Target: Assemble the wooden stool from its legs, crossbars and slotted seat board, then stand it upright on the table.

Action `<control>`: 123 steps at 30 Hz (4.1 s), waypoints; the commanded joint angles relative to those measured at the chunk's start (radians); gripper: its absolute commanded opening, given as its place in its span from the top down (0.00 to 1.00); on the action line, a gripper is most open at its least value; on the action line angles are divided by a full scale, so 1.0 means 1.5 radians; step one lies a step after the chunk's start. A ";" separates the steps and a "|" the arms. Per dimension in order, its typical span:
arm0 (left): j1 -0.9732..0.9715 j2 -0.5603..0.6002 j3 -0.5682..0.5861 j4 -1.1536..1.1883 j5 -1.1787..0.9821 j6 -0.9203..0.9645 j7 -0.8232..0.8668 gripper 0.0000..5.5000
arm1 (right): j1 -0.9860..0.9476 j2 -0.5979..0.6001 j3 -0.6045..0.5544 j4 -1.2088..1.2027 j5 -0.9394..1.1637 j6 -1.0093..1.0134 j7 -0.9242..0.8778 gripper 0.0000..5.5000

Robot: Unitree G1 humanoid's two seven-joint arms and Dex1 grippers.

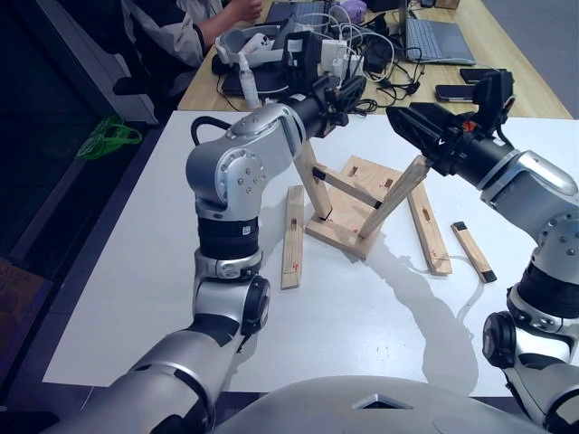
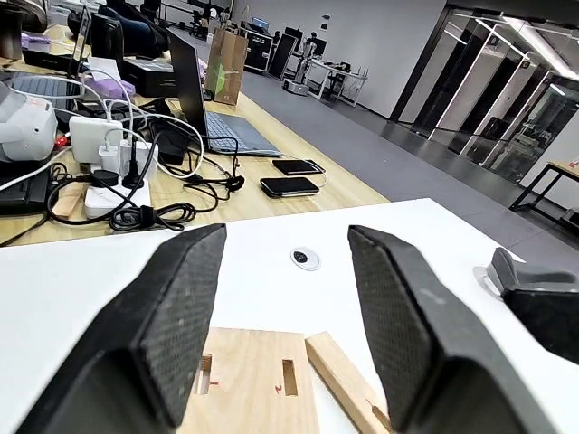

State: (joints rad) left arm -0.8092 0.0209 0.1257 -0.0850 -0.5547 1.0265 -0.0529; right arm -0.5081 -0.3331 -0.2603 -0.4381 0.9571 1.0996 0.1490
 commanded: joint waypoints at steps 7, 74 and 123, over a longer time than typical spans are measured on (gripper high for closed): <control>-0.126 -0.012 0.126 -0.039 -0.104 0.039 0.048 0.55 | -0.079 -0.136 -0.080 -0.033 0.211 0.031 0.075 0.43; -0.068 0.033 0.115 -0.041 -0.012 -0.078 0.085 0.55 | 0.005 0.164 0.143 0.163 -0.384 -0.225 -0.032 0.43; -0.279 0.093 0.092 0.090 -0.062 -0.025 -0.080 0.55 | 0.088 0.136 -0.011 0.297 -0.432 -0.427 -0.112 0.43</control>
State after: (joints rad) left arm -1.2411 0.1216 0.2735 0.0871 -0.6367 0.9340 -0.1587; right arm -0.3845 -0.1278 -0.2767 0.0225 0.3063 0.4449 -0.0131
